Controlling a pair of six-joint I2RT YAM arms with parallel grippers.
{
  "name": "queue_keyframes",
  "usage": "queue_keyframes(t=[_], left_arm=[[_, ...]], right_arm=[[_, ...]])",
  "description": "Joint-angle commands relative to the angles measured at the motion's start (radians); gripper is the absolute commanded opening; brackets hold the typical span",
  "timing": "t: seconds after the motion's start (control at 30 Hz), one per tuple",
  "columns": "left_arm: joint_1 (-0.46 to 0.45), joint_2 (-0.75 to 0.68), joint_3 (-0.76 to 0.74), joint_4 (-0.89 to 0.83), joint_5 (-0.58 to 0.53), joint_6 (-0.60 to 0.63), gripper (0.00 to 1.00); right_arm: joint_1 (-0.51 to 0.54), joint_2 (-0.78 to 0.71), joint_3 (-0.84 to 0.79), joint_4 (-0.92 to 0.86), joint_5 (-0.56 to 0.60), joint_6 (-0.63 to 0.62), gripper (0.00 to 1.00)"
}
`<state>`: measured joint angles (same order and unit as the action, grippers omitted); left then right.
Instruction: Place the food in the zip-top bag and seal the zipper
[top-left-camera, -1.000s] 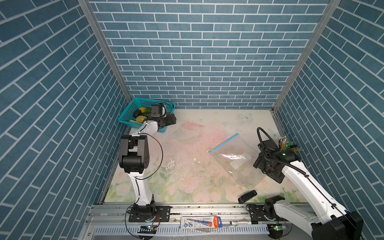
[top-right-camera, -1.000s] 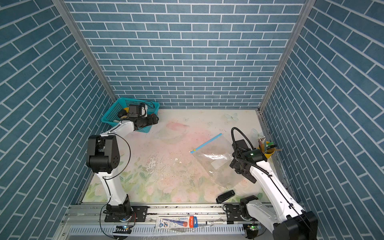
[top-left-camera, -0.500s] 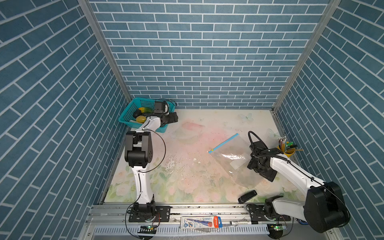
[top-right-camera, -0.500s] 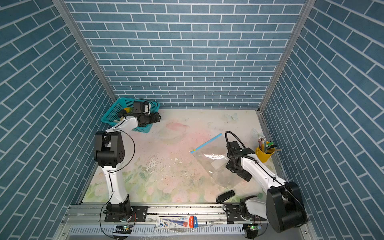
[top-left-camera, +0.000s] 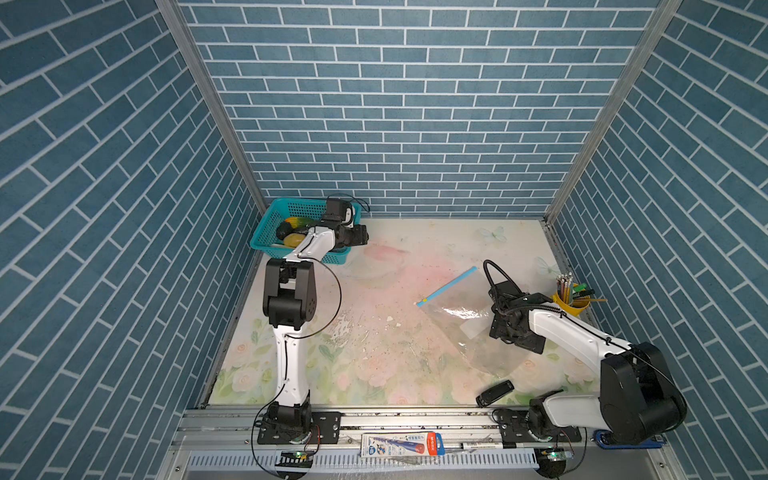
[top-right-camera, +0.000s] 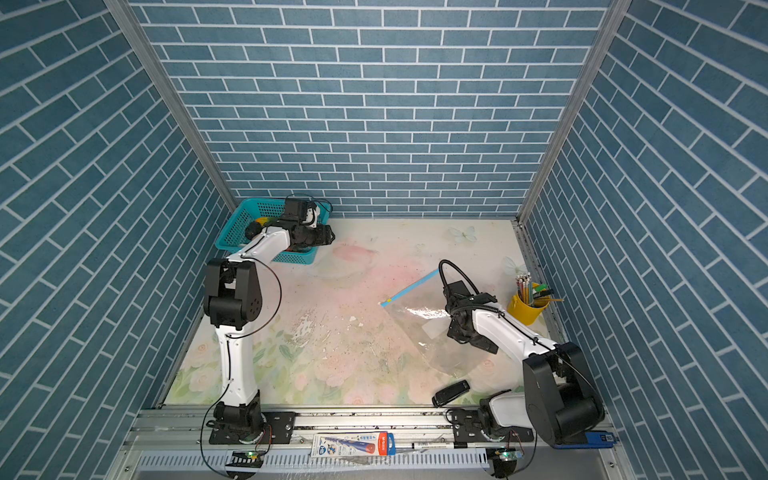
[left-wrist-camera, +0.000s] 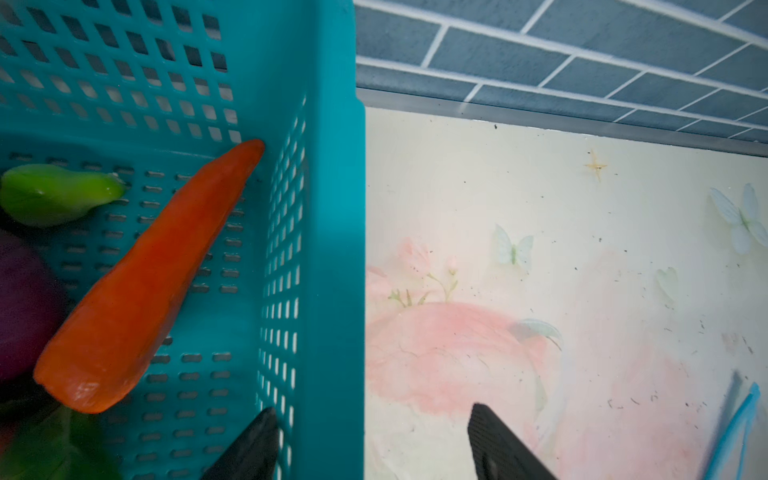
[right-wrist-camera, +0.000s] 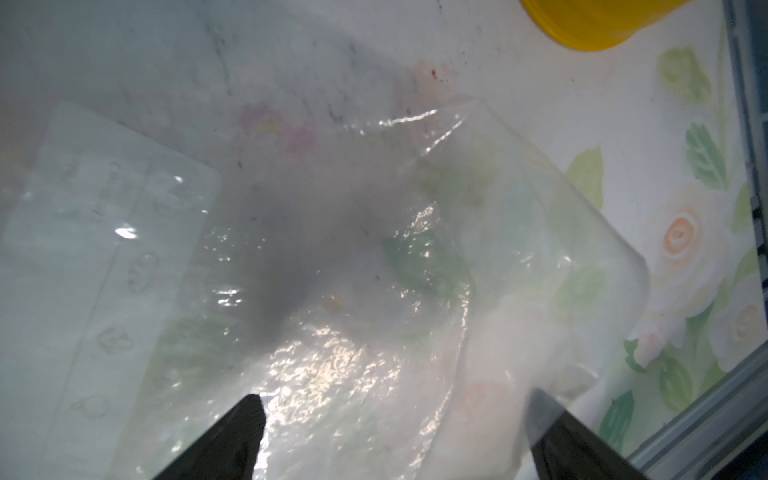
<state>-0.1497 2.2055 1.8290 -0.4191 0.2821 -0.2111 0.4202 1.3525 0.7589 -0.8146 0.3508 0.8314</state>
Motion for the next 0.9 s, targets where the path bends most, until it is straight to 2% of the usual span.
queue_keyframes(t=[0.0,0.4,0.87], left_arm=[[-0.03,0.0,0.031,-0.041,0.028,-0.009,0.74],[-0.073,-0.04,0.024,-0.052,0.019,-0.02,0.75],[-0.08,-0.159,-0.116,-0.023,-0.006,-0.04,0.79]], right_arm=[[0.024,0.023,0.048,0.021,0.049,-0.055,0.98],[0.074,0.064,0.057,0.184,0.045,-0.265,0.97],[0.084,0.199,0.171,0.275,0.072,-0.394,0.92]])
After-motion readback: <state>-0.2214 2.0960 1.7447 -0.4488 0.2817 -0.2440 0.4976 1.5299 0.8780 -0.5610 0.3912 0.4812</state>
